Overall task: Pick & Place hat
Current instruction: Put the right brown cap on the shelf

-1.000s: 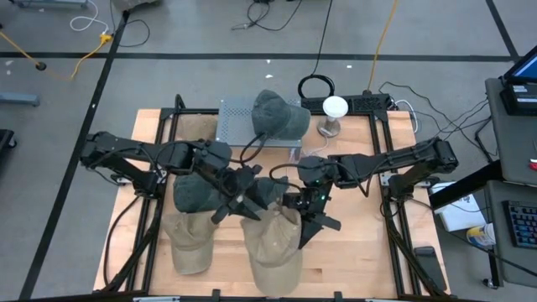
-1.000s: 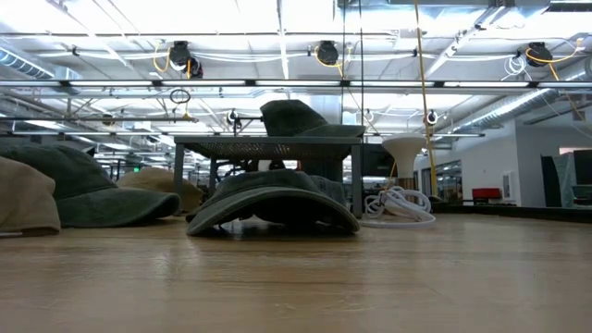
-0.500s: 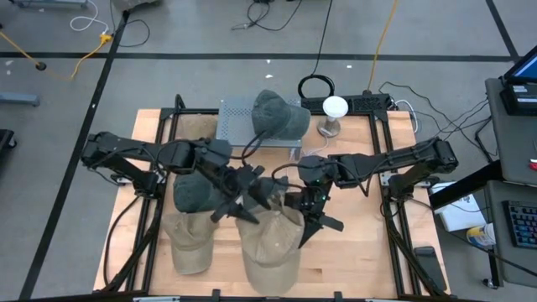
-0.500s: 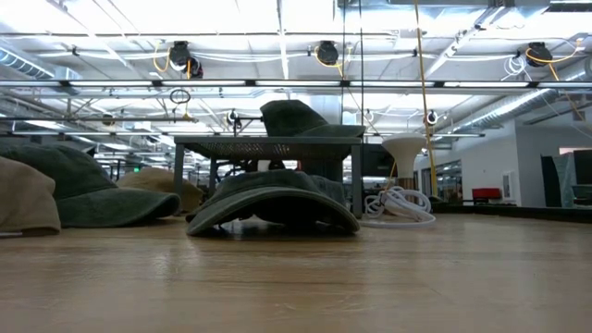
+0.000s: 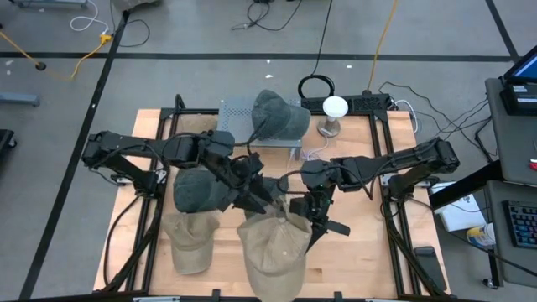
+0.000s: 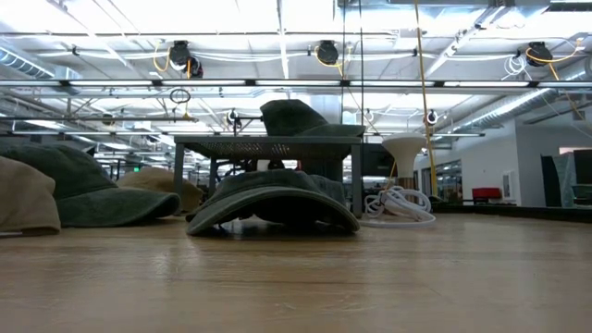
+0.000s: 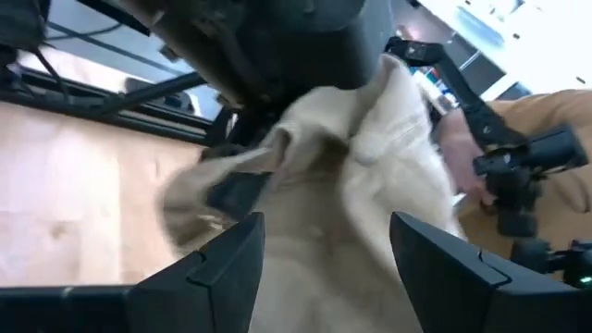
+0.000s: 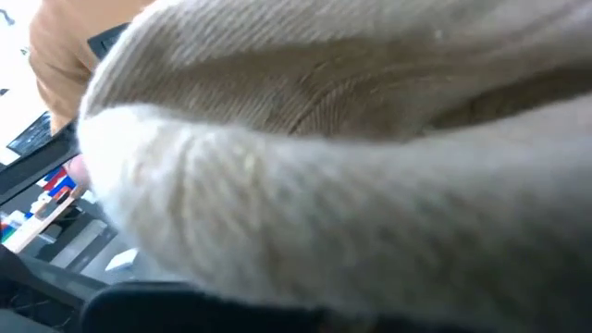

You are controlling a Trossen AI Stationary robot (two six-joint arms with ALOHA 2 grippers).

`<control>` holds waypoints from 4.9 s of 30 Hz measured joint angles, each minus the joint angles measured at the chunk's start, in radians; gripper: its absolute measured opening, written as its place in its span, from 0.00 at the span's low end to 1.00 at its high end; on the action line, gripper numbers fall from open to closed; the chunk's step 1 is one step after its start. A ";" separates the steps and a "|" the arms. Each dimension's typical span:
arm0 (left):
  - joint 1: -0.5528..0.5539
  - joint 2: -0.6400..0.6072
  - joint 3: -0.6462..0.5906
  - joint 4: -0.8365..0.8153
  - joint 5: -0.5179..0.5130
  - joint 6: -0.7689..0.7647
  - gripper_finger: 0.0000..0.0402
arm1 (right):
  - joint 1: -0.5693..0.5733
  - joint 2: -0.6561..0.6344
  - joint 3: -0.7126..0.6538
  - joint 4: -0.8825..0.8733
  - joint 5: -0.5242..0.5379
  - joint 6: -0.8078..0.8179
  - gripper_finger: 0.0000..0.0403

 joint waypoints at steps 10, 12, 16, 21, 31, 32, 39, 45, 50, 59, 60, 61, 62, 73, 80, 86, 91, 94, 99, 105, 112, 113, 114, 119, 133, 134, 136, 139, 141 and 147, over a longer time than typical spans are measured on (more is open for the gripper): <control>-0.028 0.001 0.000 0.103 0.029 -0.146 0.60 | -0.034 0.000 0.000 -0.079 0.062 -0.040 0.01; -0.036 0.000 0.000 0.159 0.053 -0.170 0.60 | -0.047 0.000 0.000 -0.115 0.067 -0.040 0.01; -0.046 0.000 0.000 0.173 0.070 -0.167 0.60 | -0.066 0.000 0.000 -0.155 0.092 -0.042 0.01; -0.033 0.000 0.000 0.129 0.035 -0.156 0.60 | -0.069 0.000 0.000 -0.152 0.054 -0.046 0.01; -0.019 0.000 0.000 -0.070 -0.161 0.036 0.59 | -0.068 0.000 0.000 -0.140 0.056 -0.049 0.01; -0.020 0.000 0.000 -0.067 -0.166 0.048 0.59 | -0.069 0.000 0.000 -0.132 0.056 -0.049 0.01; -0.047 0.009 0.000 -0.092 -0.206 0.060 0.59 | -0.075 0.000 0.000 -0.036 0.054 -0.026 0.01; -0.047 0.015 0.000 -0.023 -0.135 0.075 0.51 | -0.078 0.000 0.000 -0.039 0.053 -0.026 0.01; -0.025 0.016 0.000 0.066 -0.006 0.055 0.20 | -0.081 0.000 -0.001 -0.051 0.055 -0.039 0.01; 0.006 0.011 0.000 0.090 0.151 -0.025 0.01 | -0.089 0.000 -0.001 -0.080 0.056 -0.055 0.01; 0.011 0.009 0.000 0.095 0.174 -0.036 0.01 | -0.088 0.000 -0.001 -0.093 0.056 -0.059 0.02; 0.015 0.007 0.000 0.102 0.196 -0.042 0.01 | -0.088 0.000 -0.001 -0.111 0.056 -0.061 0.02; 0.019 0.004 0.000 0.104 0.218 -0.046 0.01 | -0.088 0.000 -0.001 -0.124 0.056 -0.059 0.03; 0.114 -0.024 0.000 0.060 0.446 -0.066 0.01 | -0.110 -0.020 -0.001 -0.196 -0.027 0.137 0.32; 0.201 -0.119 -0.001 -0.036 0.479 0.050 0.00 | -0.108 -0.104 -0.002 -0.389 0.066 0.152 0.42; 0.261 -0.215 0.001 -0.143 0.397 0.256 0.00 | -0.108 -0.203 -0.002 -0.404 0.291 0.107 0.42; 0.290 -0.283 0.000 -0.307 0.280 0.500 0.00 | -0.109 -0.279 -0.002 -0.404 0.535 0.035 0.42; 0.294 -0.316 0.000 -0.387 0.145 0.643 0.00 | -0.108 -0.321 -0.002 -0.397 0.694 -0.014 0.42; 0.272 -0.344 0.000 -0.487 -0.154 0.841 0.00 | -0.108 -0.364 -0.002 -0.397 0.921 -0.095 0.42; 0.206 -0.335 0.055 -0.611 -0.548 1.158 0.00 | -0.108 -0.370 -0.001 -0.398 1.089 -0.148 0.42; 0.179 -0.309 0.135 -0.695 -0.747 1.493 0.00 | -0.113 -0.363 0.000 -0.399 1.111 -0.201 0.42; 0.179 -0.309 0.141 -0.703 -0.753 1.536 0.00 | -0.113 -0.364 0.000 -0.398 1.111 -0.206 0.42; 0.179 -0.309 0.143 -0.703 -0.761 1.579 0.00 | -0.114 -0.364 0.000 -0.397 1.112 -0.208 0.42; 0.179 -0.309 0.143 -0.767 -0.909 1.816 0.00 | -0.115 -0.364 0.000 -0.398 1.163 -0.268 0.42; 0.301 -0.234 0.143 -0.809 -1.161 2.268 0.00 | -0.116 -0.364 0.000 -0.354 1.354 -0.570 0.42; 0.315 -0.229 0.142 -0.811 -1.151 2.274 0.00 | -0.116 -0.364 0.000 -0.343 1.371 -0.589 0.42; 0.333 -0.222 0.142 -0.790 -1.113 2.276 0.00 | -0.116 -0.364 0.000 -0.313 1.394 -0.621 0.42; 0.345 -0.226 0.142 -0.778 -1.027 2.272 0.00 | -0.116 -0.364 0.000 -0.285 1.424 -0.654 0.42; 0.346 -0.228 0.142 -0.751 -0.987 2.286 0.00 | -0.123 -0.364 0.000 -0.277 1.425 -0.673 0.42; 0.362 -0.235 0.142 -0.782 -0.874 2.294 0.00 | -0.152 -0.364 0.000 -0.278 1.424 -0.660 0.42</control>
